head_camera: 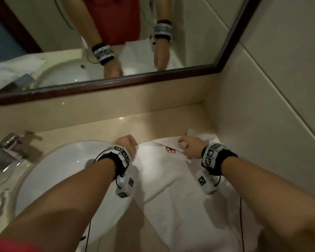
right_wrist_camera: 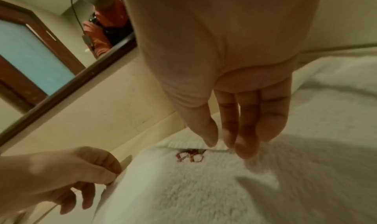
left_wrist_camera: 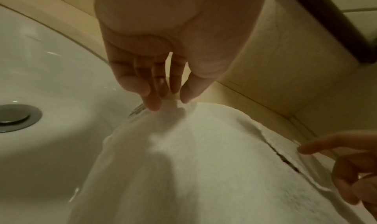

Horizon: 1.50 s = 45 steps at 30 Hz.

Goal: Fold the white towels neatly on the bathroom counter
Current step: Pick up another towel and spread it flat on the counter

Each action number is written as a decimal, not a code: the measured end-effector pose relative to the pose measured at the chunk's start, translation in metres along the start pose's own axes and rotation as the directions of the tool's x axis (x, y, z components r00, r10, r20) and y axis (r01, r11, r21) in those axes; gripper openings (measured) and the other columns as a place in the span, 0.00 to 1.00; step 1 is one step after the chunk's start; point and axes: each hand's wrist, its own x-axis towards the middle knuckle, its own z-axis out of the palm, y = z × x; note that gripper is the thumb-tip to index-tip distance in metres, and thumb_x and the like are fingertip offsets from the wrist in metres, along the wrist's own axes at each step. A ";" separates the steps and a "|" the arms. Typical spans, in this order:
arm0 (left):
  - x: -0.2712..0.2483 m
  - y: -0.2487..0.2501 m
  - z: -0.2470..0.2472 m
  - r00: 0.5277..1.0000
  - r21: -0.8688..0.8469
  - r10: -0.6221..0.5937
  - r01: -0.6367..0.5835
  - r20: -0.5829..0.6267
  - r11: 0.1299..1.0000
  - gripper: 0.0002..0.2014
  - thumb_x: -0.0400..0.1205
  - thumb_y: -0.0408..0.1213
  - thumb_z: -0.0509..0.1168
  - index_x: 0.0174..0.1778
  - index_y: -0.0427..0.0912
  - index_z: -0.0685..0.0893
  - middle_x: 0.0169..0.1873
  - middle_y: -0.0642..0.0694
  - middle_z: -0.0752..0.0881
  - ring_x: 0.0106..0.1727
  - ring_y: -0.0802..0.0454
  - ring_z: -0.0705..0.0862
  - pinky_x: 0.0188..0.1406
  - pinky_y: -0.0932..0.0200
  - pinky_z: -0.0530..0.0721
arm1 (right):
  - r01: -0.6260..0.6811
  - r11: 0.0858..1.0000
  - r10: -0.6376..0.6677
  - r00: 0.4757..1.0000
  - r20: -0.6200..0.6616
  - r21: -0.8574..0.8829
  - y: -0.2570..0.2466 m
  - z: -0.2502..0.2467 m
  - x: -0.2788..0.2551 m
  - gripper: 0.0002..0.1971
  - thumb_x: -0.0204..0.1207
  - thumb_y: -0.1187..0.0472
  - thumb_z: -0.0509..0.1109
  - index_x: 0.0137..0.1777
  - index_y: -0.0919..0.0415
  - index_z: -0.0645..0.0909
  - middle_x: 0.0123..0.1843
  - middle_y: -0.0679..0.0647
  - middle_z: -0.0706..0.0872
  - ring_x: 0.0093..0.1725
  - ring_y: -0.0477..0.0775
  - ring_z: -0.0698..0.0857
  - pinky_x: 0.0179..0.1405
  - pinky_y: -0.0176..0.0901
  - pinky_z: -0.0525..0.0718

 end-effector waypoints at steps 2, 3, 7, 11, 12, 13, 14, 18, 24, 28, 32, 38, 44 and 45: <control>-0.002 -0.006 0.000 0.999 -0.045 -0.050 0.050 -0.003 0.998 0.14 0.66 0.27 0.69 0.41 0.52 0.85 0.41 0.51 0.88 0.40 0.52 0.86 0.37 0.66 0.82 | 0.017 0.996 -0.015 1.000 0.024 -0.091 -0.003 0.002 0.010 0.28 0.73 0.67 0.72 0.74 0.54 0.73 0.64 0.58 0.82 0.55 0.58 0.85 0.48 0.43 0.86; -0.005 -0.009 0.000 0.998 -0.056 -0.068 0.067 -0.009 0.996 0.17 0.64 0.26 0.70 0.43 0.52 0.85 0.43 0.50 0.88 0.41 0.50 0.87 0.40 0.63 0.86 | 0.021 0.994 -0.017 0.999 0.037 -0.110 -0.003 0.002 0.014 0.30 0.71 0.67 0.75 0.73 0.54 0.73 0.65 0.57 0.81 0.58 0.59 0.84 0.52 0.44 0.85; -0.010 -0.007 0.000 0.997 0.121 -0.073 0.072 0.000 0.990 0.14 0.71 0.32 0.72 0.53 0.42 0.83 0.47 0.45 0.86 0.52 0.40 0.88 0.52 0.47 0.89 | 0.043 0.981 -0.034 0.998 0.053 -0.190 0.001 -0.001 0.029 0.26 0.67 0.65 0.77 0.65 0.52 0.75 0.62 0.55 0.81 0.55 0.57 0.81 0.47 0.42 0.79; -0.009 0.001 -0.005 0.993 0.016 -0.112 0.112 0.045 0.994 0.02 0.78 0.34 0.69 0.43 0.44 0.83 0.39 0.44 0.86 0.47 0.42 0.90 0.46 0.48 0.91 | 0.083 0.957 -0.068 0.996 0.063 -0.276 0.004 -0.006 0.039 0.13 0.74 0.58 0.73 0.58 0.56 0.82 0.59 0.56 0.85 0.56 0.57 0.83 0.52 0.41 0.80; -0.008 0.001 -0.004 0.990 -0.013 -0.114 0.116 0.086 0.993 0.04 0.79 0.32 0.69 0.46 0.45 0.83 0.41 0.43 0.87 0.45 0.43 0.90 0.44 0.49 0.91 | 0.084 0.955 -0.063 0.995 0.082 -0.285 0.003 -0.008 0.041 0.11 0.75 0.58 0.72 0.56 0.56 0.83 0.57 0.55 0.86 0.54 0.56 0.84 0.49 0.40 0.79; -0.009 0.001 -0.003 0.985 -0.061 -0.129 0.137 0.115 0.989 0.07 0.79 0.31 0.69 0.48 0.46 0.80 0.41 0.44 0.86 0.41 0.44 0.90 0.41 0.50 0.91 | 0.084 0.955 -0.060 0.994 0.093 -0.286 0.004 -0.009 0.044 0.09 0.74 0.58 0.73 0.54 0.57 0.84 0.55 0.55 0.87 0.53 0.55 0.84 0.47 0.39 0.78; -0.008 -0.002 0.000 0.982 -0.134 -0.144 0.160 0.123 0.978 0.09 0.79 0.29 0.69 0.50 0.46 0.79 0.39 0.45 0.86 0.36 0.45 0.89 0.37 0.52 0.91 | 0.080 0.958 -0.056 0.994 0.094 -0.274 0.004 -0.012 0.046 0.08 0.74 0.57 0.74 0.52 0.56 0.84 0.53 0.54 0.87 0.51 0.54 0.84 0.45 0.39 0.77; -0.012 -0.008 0.008 0.971 -0.287 -0.236 0.236 0.038 0.928 0.11 0.77 0.27 0.69 0.46 0.47 0.78 0.37 0.40 0.85 0.27 0.44 0.84 0.32 0.52 0.87 | 0.074 0.991 -0.080 0.996 -0.049 -0.116 0.009 -0.027 0.062 0.05 0.73 0.57 0.74 0.40 0.56 0.82 0.45 0.54 0.86 0.46 0.55 0.84 0.40 0.39 0.77; 0.000 -0.012 -0.001 0.993 -0.065 -0.121 0.121 0.011 0.990 0.06 0.74 0.41 0.69 0.44 0.53 0.81 0.39 0.49 0.86 0.39 0.47 0.86 0.42 0.50 0.88 | 0.093 0.992 -0.075 0.977 -0.198 0.080 0.011 -0.046 0.078 0.02 0.81 0.60 0.65 0.51 0.56 0.76 0.50 0.55 0.83 0.47 0.57 0.83 0.48 0.51 0.85; 0.011 -0.003 -0.007 0.988 -0.061 -0.107 0.101 -0.109 0.993 0.02 0.76 0.43 0.65 0.38 0.52 0.79 0.36 0.50 0.84 0.37 0.47 0.83 0.38 0.57 0.82 | 0.125 0.963 -0.068 0.971 -0.231 0.239 0.007 -0.052 0.079 0.02 0.83 0.62 0.61 0.51 0.59 0.72 0.43 0.56 0.79 0.34 0.55 0.79 0.23 0.42 0.77; 0.029 0.014 -0.016 0.964 -0.146 -0.170 0.141 -0.205 0.979 0.05 0.80 0.39 0.60 0.46 0.44 0.80 0.45 0.39 0.86 0.44 0.37 0.86 0.47 0.50 0.88 | 0.122 0.960 -0.041 0.951 -0.305 0.252 0.012 -0.056 0.093 0.02 0.83 0.63 0.61 0.48 0.57 0.72 0.44 0.58 0.82 0.30 0.57 0.81 0.21 0.41 0.76; 0.064 0.043 -0.034 0.922 -0.245 -0.151 0.064 -0.357 0.967 0.07 0.79 0.36 0.57 0.47 0.45 0.81 0.50 0.38 0.86 0.49 0.37 0.84 0.49 0.56 0.82 | 0.097 0.992 -0.053 0.908 -0.417 0.086 0.019 -0.076 0.116 0.04 0.82 0.60 0.63 0.48 0.59 0.77 0.47 0.56 0.82 0.44 0.56 0.81 0.44 0.46 0.80; 0.087 0.069 -0.035 0.897 -0.307 -0.151 0.018 -0.415 0.952 0.02 0.79 0.35 0.62 0.46 0.43 0.78 0.50 0.43 0.79 0.47 0.43 0.78 0.47 0.60 0.71 | 0.001 0.998 0.024 0.898 -0.438 0.057 0.027 -0.088 0.132 0.14 0.83 0.59 0.62 0.66 0.63 0.76 0.66 0.63 0.80 0.66 0.65 0.78 0.67 0.57 0.77; 0.089 0.071 -0.033 0.899 -0.319 -0.150 0.012 -0.412 0.948 0.03 0.80 0.34 0.61 0.48 0.42 0.77 0.51 0.43 0.77 0.49 0.42 0.78 0.48 0.60 0.70 | 0.008 0.999 0.008 0.897 -0.442 0.036 0.028 -0.088 0.133 0.16 0.83 0.59 0.63 0.69 0.63 0.74 0.68 0.63 0.78 0.69 0.65 0.76 0.69 0.58 0.75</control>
